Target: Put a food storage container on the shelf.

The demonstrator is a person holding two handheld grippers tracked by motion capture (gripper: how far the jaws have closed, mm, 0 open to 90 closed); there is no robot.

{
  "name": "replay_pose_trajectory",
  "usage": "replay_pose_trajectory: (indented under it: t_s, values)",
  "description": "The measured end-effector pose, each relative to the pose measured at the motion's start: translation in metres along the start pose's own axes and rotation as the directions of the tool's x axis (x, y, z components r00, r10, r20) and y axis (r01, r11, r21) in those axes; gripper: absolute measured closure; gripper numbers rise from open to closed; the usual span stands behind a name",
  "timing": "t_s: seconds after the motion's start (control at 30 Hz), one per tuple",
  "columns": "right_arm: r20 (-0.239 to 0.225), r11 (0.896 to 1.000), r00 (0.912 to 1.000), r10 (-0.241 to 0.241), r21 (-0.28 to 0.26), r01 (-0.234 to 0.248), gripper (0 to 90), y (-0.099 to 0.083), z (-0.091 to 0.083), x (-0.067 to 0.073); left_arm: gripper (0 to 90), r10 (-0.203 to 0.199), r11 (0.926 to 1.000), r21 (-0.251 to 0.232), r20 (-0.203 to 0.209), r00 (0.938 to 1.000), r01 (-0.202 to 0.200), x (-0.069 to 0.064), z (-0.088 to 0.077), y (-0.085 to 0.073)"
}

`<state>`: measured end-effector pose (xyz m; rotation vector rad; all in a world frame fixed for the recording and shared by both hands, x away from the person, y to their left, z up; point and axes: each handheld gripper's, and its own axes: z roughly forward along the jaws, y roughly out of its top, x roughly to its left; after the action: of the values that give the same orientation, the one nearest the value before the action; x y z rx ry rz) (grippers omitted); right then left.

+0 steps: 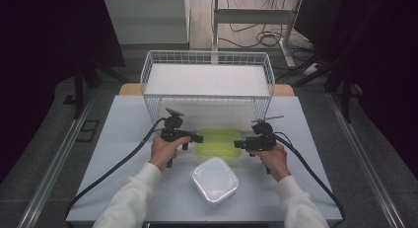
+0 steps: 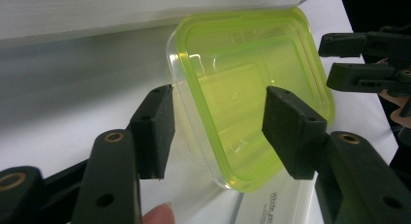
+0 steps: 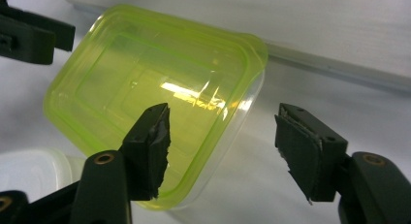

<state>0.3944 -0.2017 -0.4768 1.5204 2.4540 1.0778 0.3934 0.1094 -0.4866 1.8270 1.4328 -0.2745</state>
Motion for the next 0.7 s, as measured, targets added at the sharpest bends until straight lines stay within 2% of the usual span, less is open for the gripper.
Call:
replay_pose_trajectory:
  t_s: [0.03, 0.07, 0.13, 0.23, 0.27, 0.37, 0.43, 0.53, 0.57, 0.7]
  values:
    - [-0.025, 0.999, 0.999, 0.036, -0.009, -0.036, 40.1, -0.001, 0.001, -0.005, 46.8, 0.009, 0.9999, 0.014, 0.009, 0.9999, -0.009, 0.002, 0.001, 0.0]
    - [-0.025, 0.999, 0.999, 0.036, -0.009, -0.036, 40.1, -0.001, 0.001, -0.005, 47.3, 0.009, 0.9999, 0.014, 0.009, 0.9999, -0.009, 0.002, 0.001, 0.0]
    - [-0.045, 0.996, 0.995, 0.089, -0.008, -0.09, 42.4, -0.003, 0.003, -0.013, 48.3, -0.008, 0.9999, 0.012, 0.017, 0.9998, 0.008, 0.003, 0.004, 0.0]
    - [-0.083, 0.992, 0.9883, 0.128, -0.008, -0.129, 45.1, -0.005, 0.004, -0.019, 49.7, -0.007, 0.9996, 0.027, 0.027, 0.9996, 0.006, 0.006, 0.007, 0.0]
    - [-0.083, 0.992, 0.9883, 0.128, -0.008, -0.129, 45.1, -0.005, 0.004, -0.019, 49.7, -0.019, 0.9997, 0.018, 0.031, 0.9993, 0.018, 0.005, 0.008, 0.0]
    - [-0.101, 0.991, 0.9856, 0.135, -0.002, -0.136, 47.8, -0.006, 0.006, -0.019, 51.0, -0.012, 0.9994, 0.033, 0.038, 0.9992, 0.011, 0.008, 0.01, -0.001]
    - [-0.116, 0.99, 0.9831, 0.142, 0.002, -0.142, 49.8, -0.006, 0.007, -0.019, 51.7, -0.025, 0.9992, 0.034, 0.049, 0.9985, 0.023, 0.009, 0.012, -0.001]
    - [-0.13, 0.987, 0.9783, 0.161, 0.02, -0.16, 53.4, -0.006, 0.01, -0.019, 54.6, -0.022, 0.9989, 0.042, 0.06, 0.998, 0.019, 0.011, 0.015, -0.002]
    - [-0.133, 0.986, 0.9771, 0.166, 0.025, -0.164, 54.6, -0.006, 0.011, -0.019, 54.6, -0.034, 0.9984, 0.048, 0.064, 0.9974, 0.031, 0.012, 0.016, -0.002]
    - [-0.171, 0.981, 0.9666, 0.191, 0.046, -0.186, 63.9, -0.007, 0.014, -0.019, 61.1, -0.054, 0.9972, 0.056, 0.087, 0.9947, 0.05, 0.015, 0.019, -0.003]
